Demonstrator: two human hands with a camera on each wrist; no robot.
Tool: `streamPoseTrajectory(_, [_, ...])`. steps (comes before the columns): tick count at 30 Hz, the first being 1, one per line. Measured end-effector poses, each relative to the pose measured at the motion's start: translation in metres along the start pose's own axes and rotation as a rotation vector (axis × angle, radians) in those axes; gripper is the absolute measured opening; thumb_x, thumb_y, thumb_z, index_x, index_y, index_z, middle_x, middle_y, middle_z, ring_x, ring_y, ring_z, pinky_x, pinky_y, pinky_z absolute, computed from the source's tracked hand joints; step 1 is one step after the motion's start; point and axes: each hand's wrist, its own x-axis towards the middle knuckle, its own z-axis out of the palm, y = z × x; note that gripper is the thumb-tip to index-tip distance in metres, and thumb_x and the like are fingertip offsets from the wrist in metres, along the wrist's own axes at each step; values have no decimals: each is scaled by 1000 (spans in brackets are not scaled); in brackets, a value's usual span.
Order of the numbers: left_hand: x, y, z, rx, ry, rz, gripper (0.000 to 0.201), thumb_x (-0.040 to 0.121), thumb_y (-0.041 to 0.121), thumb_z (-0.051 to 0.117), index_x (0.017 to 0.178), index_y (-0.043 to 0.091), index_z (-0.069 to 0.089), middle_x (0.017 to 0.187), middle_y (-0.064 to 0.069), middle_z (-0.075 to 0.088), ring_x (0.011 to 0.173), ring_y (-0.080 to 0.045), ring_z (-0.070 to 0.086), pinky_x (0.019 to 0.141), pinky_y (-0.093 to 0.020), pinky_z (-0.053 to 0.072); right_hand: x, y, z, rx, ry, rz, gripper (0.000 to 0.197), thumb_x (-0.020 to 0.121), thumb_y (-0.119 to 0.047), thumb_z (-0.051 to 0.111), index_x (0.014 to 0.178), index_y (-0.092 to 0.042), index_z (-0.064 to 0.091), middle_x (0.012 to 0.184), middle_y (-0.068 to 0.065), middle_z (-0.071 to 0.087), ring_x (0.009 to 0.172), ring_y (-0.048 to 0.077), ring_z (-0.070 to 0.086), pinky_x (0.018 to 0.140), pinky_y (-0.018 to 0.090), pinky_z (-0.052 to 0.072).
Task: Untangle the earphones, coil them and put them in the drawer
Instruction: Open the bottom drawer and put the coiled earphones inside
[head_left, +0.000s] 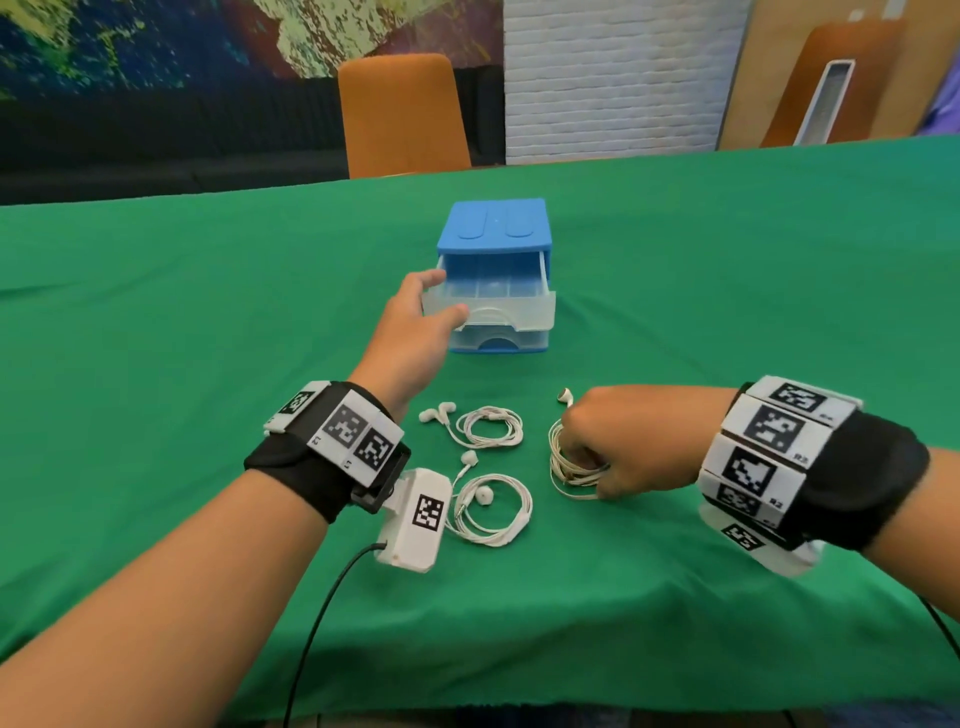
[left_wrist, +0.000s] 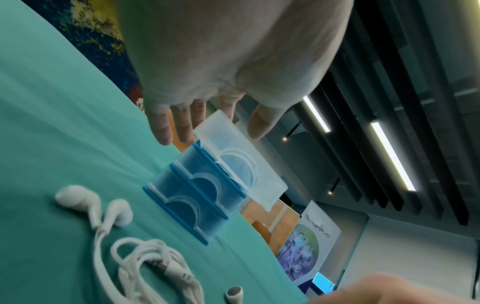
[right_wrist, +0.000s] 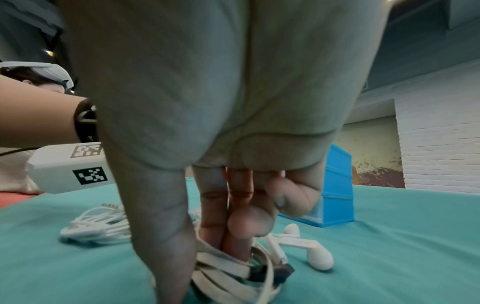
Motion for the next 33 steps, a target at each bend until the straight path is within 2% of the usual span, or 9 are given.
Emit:
streamPoseTrajectory(6, [4,1,-6,1,1,-11,42,99,31,57,140,31,49,144,-4,47,133,-21,46,106,-37,38,-2,-4,8,-39,-12,-16,12,78,-15,57,77,-3,54,80,17,61,61,28,44,58,40,46])
streamPoseTrajectory(8, [4,2,-8,-15,4,-14,38,100,33,56,138,31,50,143,-5,48,133,-22,46,106,-41,40,-3,-4,11,-13,-12,-32,12,79,-17,56,80,-6,53,84,14,61,65,29,49,62,42,49])
streamPoseTrajectory(10, [3,3,-9,-41,15,-7,35,101,33,55,135,30,52,142,-7,49,134,-21,46,100,-38,40,-6,-2,12,34,-8,-46,11,82,-20,55,81,-9,52,84,11,59,71,30,54,65,44,50])
streamPoseTrajectory(13, [3,2,-11,-50,25,15,34,100,32,56,134,29,53,142,-7,49,131,-18,48,96,-33,37,-9,7,9,181,44,-60,12,83,-23,55,75,-14,50,74,7,57,66,27,50,65,45,47])
streamPoseTrajectory(17, [3,3,-14,2,38,56,36,99,29,58,135,29,53,140,-4,47,126,-18,51,97,-31,38,-17,20,-14,410,83,-26,15,87,-20,63,76,-16,54,67,1,54,59,14,40,60,33,38])
streamPoseTrajectory(22, [0,5,-16,46,22,101,35,98,25,59,134,27,56,139,-3,46,123,-13,48,104,-31,37,-19,35,-32,769,109,-41,3,86,-16,67,85,-14,68,72,2,64,65,10,50,63,30,41])
streamPoseTrajectory(26, [-5,4,-17,110,-8,135,36,99,25,60,134,28,55,139,-2,43,122,-12,43,112,-34,34,-17,42,-36,890,122,-34,11,87,-15,66,79,-9,64,65,-2,58,57,9,46,55,21,38])
streamPoseTrajectory(30, [-7,5,-20,151,-17,168,36,98,24,60,133,29,55,135,-1,43,123,-13,44,109,-32,34,-17,45,-42,980,149,-44,10,86,-10,68,77,-8,63,66,6,60,56,11,50,54,21,40])
streamPoseTrajectory(33, [-8,6,-21,230,26,259,34,95,22,63,127,30,58,126,1,45,123,-18,46,105,-32,36,-18,48,-53,997,186,-59,16,92,2,64,78,-7,63,63,2,60,53,9,50,53,21,40])
